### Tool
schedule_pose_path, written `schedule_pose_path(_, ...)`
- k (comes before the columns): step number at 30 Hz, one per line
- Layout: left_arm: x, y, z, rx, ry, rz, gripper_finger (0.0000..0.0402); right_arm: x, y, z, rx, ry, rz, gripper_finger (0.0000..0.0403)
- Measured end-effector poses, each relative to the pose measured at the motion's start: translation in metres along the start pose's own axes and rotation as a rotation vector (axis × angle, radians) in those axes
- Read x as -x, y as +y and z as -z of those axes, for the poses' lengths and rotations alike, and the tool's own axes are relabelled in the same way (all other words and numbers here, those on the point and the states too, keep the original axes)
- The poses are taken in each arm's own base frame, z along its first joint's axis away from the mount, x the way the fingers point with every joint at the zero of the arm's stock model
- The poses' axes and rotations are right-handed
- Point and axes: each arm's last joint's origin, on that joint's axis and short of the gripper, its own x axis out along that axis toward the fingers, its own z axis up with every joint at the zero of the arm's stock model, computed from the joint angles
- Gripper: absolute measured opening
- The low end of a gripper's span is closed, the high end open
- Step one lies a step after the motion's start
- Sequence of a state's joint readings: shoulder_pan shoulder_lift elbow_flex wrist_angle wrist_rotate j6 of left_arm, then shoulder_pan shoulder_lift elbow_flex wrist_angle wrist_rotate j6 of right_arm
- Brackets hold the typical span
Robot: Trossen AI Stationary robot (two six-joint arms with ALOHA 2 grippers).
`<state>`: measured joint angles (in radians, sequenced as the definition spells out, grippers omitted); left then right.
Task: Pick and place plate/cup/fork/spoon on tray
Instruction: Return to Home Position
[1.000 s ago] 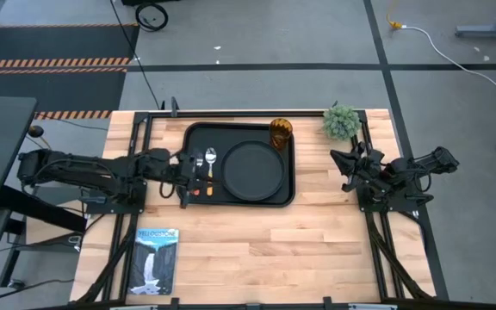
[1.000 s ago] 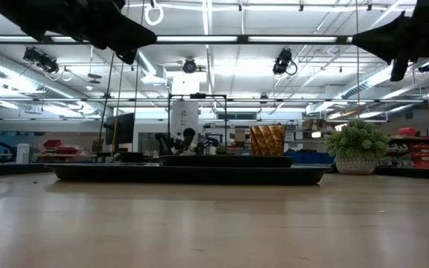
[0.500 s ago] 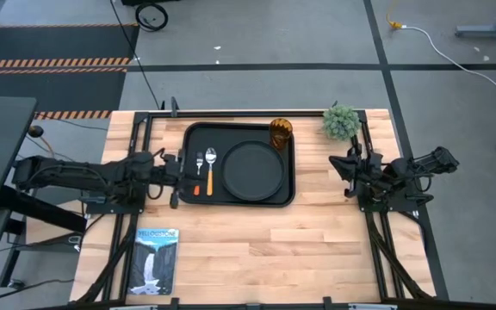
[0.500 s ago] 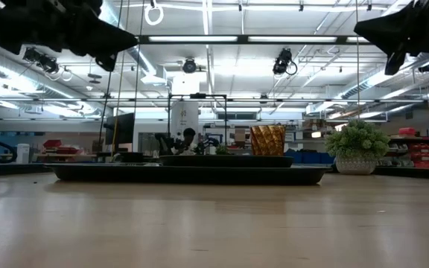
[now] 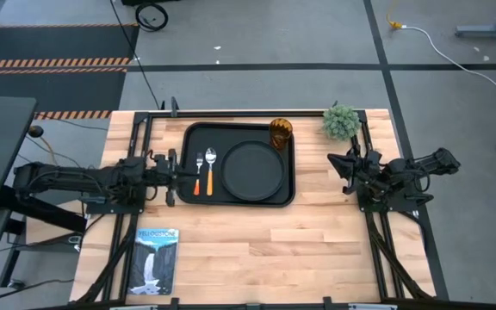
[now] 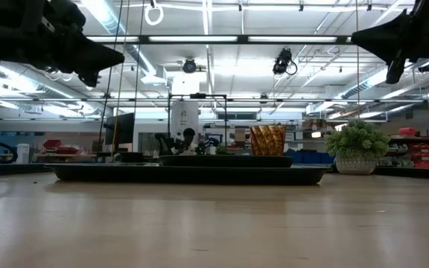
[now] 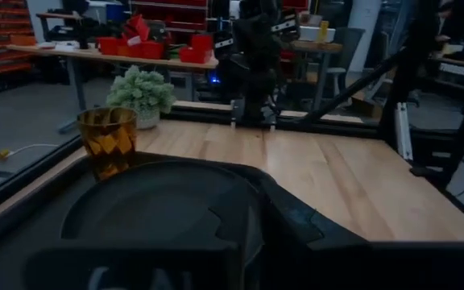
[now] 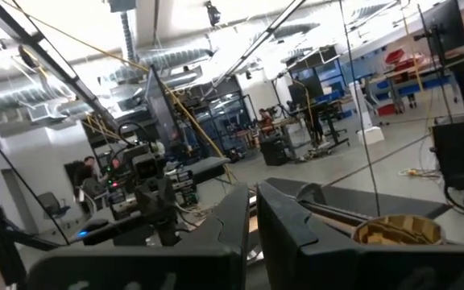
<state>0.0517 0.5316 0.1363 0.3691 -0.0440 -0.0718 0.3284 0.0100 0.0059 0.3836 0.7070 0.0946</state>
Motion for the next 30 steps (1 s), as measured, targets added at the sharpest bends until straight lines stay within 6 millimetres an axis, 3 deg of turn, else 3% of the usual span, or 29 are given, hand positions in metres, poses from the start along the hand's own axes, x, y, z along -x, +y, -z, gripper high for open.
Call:
schedule_pose_path(10, 0.015, -0.002, -0.013, 0.05, -0.111, 0.079, 0.0013, -0.002, -0.002, 0.001, 0.012, -0.001, 0.035, 0.0032)
schedule_pose_path(30, 0.033, -0.004, -0.017, 0.142, -0.141, 0.181, 0.0011, -0.003, -0.005, 0.004, -0.161, 0.01, 0.078, 0.0032)
